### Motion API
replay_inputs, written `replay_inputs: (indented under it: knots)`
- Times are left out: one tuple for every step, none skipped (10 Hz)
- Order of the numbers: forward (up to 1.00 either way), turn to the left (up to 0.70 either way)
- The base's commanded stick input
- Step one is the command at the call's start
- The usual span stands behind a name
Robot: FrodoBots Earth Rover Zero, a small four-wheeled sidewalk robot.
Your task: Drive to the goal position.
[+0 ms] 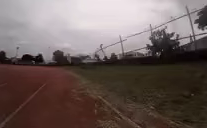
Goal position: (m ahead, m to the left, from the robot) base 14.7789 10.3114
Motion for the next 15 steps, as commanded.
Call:
replay_inputs:
  knots:
    - [0.00,0.00]
    - [0.00,0.00]
    - [0.00,0.00]
    - [0.00,0.00]
    - [0.00,0.00]
    - [0.00,0.00]
    - [0.00,0.00]
    - [0.00,0.00]
    - [0.00,0.00]
    - [0.12,0.00]
    - [0.45,0.00]
    - [0.70,0.00]
    - [0.70,0.00]
    - [0.70,0.00]
    - [0.70,0.00]
